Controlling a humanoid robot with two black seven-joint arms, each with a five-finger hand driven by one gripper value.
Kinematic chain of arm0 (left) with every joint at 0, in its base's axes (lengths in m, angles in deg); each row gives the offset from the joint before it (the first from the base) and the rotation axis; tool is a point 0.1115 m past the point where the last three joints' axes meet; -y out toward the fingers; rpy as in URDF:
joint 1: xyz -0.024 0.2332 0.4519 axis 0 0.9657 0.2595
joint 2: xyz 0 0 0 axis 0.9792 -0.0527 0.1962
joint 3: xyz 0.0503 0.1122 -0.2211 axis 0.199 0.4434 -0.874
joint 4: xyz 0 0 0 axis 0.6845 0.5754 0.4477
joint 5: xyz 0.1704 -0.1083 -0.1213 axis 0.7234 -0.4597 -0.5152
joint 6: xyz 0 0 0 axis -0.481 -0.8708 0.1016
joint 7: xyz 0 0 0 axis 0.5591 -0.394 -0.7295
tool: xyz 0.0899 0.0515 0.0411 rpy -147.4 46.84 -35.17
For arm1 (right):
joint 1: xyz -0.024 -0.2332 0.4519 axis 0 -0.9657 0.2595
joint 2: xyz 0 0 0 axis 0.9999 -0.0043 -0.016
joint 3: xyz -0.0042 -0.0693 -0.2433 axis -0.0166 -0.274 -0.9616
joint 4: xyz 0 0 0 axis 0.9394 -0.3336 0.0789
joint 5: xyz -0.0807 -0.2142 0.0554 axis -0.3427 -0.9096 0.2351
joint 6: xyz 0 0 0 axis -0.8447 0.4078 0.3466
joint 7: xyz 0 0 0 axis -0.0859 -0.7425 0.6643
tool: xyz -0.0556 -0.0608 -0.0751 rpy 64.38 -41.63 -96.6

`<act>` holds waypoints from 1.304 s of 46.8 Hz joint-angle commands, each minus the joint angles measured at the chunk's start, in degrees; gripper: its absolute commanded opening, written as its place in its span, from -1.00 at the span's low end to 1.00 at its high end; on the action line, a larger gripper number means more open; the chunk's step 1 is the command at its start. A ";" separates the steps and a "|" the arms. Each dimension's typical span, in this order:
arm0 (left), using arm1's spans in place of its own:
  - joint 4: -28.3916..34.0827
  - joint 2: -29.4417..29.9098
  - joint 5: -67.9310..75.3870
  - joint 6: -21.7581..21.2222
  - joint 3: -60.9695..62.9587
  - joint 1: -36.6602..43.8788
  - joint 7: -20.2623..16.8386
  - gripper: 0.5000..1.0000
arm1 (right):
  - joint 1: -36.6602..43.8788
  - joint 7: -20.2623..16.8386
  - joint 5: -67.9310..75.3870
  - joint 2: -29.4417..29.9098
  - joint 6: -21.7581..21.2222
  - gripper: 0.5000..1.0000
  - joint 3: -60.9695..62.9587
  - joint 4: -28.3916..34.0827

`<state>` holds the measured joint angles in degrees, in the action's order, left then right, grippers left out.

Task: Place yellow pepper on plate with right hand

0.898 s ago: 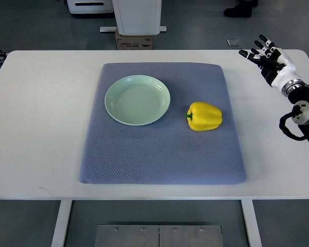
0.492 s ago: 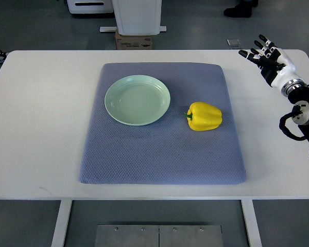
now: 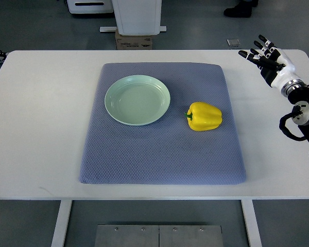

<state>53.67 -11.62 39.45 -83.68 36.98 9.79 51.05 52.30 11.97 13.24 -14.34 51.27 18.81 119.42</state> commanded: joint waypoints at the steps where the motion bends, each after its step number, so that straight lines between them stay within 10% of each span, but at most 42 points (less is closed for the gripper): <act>1: 0.00 0.00 0.00 -0.01 0.00 0.00 -0.01 1.00 | 0.06 0.00 0.00 0.00 -0.10 1.00 0.00 0.04; 61: 0.00 0.00 0.00 -0.01 0.00 0.00 -0.01 1.00 | 0.15 0.09 -0.09 -0.71 -0.19 1.00 0.00 -0.05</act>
<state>53.66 -11.62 39.45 -83.70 36.98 9.79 51.04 52.46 12.01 13.17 -14.97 50.99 18.81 119.37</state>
